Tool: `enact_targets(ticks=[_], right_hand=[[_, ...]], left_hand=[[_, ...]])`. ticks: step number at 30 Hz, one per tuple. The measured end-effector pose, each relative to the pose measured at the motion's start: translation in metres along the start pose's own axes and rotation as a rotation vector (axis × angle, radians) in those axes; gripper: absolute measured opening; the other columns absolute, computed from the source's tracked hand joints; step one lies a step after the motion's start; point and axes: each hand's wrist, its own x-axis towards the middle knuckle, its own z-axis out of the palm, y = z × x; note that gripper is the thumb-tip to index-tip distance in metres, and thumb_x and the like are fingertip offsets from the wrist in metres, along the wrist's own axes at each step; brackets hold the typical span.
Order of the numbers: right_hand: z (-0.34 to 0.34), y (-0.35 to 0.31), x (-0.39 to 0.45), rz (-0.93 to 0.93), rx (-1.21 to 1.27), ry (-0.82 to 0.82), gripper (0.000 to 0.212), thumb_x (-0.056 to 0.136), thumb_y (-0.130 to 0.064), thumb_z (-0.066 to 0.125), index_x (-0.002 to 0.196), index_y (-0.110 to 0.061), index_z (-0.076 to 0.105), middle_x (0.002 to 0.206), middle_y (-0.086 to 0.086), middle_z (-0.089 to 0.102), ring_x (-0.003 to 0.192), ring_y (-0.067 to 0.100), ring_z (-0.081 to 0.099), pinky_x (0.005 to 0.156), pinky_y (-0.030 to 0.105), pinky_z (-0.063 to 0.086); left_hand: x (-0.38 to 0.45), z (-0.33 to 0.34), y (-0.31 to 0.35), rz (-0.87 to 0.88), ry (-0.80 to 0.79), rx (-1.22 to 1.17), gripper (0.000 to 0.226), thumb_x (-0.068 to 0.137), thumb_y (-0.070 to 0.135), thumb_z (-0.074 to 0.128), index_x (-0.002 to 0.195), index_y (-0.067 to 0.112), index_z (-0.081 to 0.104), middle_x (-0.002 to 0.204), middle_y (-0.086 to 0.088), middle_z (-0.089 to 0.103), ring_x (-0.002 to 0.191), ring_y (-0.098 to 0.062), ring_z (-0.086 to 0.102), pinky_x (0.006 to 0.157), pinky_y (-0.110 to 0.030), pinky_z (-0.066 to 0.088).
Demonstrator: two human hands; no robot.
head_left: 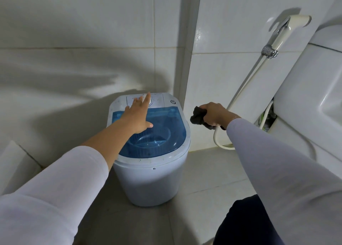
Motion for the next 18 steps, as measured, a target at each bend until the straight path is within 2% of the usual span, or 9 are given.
enact_targets(ticks=[5,9,13,18], right_hand=[[0.026,-0.007,0.004,-0.044,0.131,0.083,0.038,0.084,0.002,0.041,0.112,-0.015,0.061,0.087,0.009,0.061,0.076,0.026,0.057,0.065,0.031,0.048],[0.04,-0.01,0.005,-0.054,0.149,0.095,0.03,0.087,-0.005,0.048,0.112,-0.013,0.061,0.086,0.007,0.057,0.076,0.026,0.052,0.055,0.022,0.038],[0.043,-0.009,0.006,-0.046,0.178,0.095,0.03,0.086,-0.003,0.049,0.11,-0.013,0.064,0.088,0.008,0.06,0.077,0.027,0.053,0.068,0.03,0.046],[0.05,-0.008,-0.006,-0.051,0.139,0.126,0.023,0.086,-0.007,0.052,0.104,-0.013,0.065,0.085,0.008,0.06,0.076,0.027,0.053,0.068,0.031,0.048]], left_hand=[[-0.012,0.001,0.002,0.043,-0.129,-0.023,0.12,0.076,0.039,0.075,0.15,0.02,-0.019,0.161,-0.011,-0.008,0.149,-0.029,-0.007,0.12,-0.051,0.012],[-0.019,0.004,0.003,0.064,-0.186,0.018,0.127,0.072,0.039,0.079,0.149,0.021,-0.021,0.161,-0.01,-0.008,0.149,-0.029,-0.007,0.119,-0.053,0.01],[-0.02,0.011,-0.001,0.053,-0.184,0.01,0.126,0.072,0.038,0.079,0.149,0.02,-0.02,0.161,-0.009,-0.01,0.149,-0.028,-0.009,0.119,-0.054,0.008],[-0.021,0.016,-0.003,0.056,-0.158,0.041,0.123,0.075,0.04,0.076,0.149,0.02,-0.019,0.162,-0.007,-0.009,0.149,-0.027,-0.006,0.117,-0.053,0.008]])
